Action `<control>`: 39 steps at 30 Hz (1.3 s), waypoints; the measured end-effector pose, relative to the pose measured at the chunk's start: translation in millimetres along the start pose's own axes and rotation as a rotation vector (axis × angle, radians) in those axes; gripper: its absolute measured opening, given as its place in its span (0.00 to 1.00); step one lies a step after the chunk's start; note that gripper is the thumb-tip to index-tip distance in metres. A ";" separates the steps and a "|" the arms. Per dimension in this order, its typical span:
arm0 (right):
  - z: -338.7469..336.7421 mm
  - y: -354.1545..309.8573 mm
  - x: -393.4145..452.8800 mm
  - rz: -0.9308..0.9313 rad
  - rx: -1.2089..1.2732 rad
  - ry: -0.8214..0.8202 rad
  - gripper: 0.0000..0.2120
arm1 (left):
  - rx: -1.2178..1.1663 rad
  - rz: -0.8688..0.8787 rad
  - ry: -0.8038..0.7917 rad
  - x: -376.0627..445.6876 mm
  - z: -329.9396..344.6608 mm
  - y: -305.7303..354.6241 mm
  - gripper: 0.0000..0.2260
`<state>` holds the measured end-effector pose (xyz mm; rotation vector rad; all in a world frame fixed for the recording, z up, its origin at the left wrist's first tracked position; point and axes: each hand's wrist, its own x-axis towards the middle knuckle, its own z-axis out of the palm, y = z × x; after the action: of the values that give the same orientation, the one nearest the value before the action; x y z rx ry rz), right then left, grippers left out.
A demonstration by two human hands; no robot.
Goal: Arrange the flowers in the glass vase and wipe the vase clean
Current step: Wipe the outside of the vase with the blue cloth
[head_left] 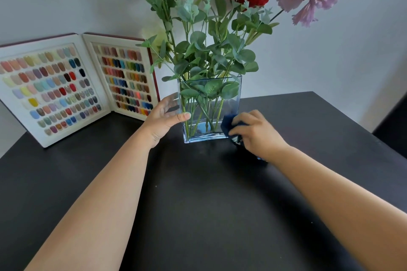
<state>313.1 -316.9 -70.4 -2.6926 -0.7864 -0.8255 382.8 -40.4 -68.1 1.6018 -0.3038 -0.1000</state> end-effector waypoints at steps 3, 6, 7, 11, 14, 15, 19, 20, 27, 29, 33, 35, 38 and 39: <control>-18.5 3.2 14.0 0.597 0.502 0.401 0.20 | -0.003 -0.004 0.000 -1.0 -0.1 0.9 0.38; -21.5 2.6 41.5 0.930 1.000 0.425 0.16 | -0.029 -0.004 0.000 -2.8 1.6 1.1 0.36; -21.0 1.5 46.8 0.946 1.074 0.396 0.16 | -0.031 -0.005 0.003 -3.3 1.8 1.2 0.35; -19.2 8.2 44.5 0.878 0.917 0.224 0.20 | -0.015 -0.008 0.002 -3.9 2.1 3.0 0.36; -12.6 14.8 30.6 0.891 0.795 0.032 0.25 | -0.001 -0.014 0.003 -4.4 2.4 2.9 0.38; -9.1 14.5 25.2 0.899 0.757 -0.039 0.26 | 0.004 -0.017 0.008 -4.6 2.8 3.0 0.39; -7.7 13.6 19.8 0.941 0.675 -0.275 0.22 | 0.020 -0.020 0.013 -6.4 3.8 5.1 0.38; -11.0 14.4 23.6 0.970 0.709 -0.284 0.20 | 0.021 -0.022 0.016 -6.8 3.7 5.9 0.38; -51.1 18.6 59.1 1.016 1.300 0.105 0.18 | 0.016 -0.030 0.018 -7.9 5.2 11.3 0.36; -52.9 17.9 63.3 0.992 1.293 0.121 0.17 | 0.016 -0.026 0.022 -8.0 5.4 11.6 0.35; -40.7 18.0 54.0 1.033 1.157 -0.002 0.17 | 0.011 -0.028 0.015 -9.1 6.0 11.7 0.35; -33.9 17.9 47.4 1.064 1.072 -0.091 0.16 | 0.003 -0.031 0.021 -9.4 6.5 11.6 0.37; -23.8 15.0 37.2 1.113 0.991 -0.216 0.17 | 0.007 -0.029 0.016 -9.4 7.2 11.8 0.34; -22.2 13.9 34.0 1.119 0.963 -0.259 0.17 | 0.007 -0.029 0.015 -9.4 7.1 11.8 0.34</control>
<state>334.4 -321.7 -33.5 -1.8416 0.3118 0.1740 370.5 -45.2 -57.9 1.6138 -0.2695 -0.1094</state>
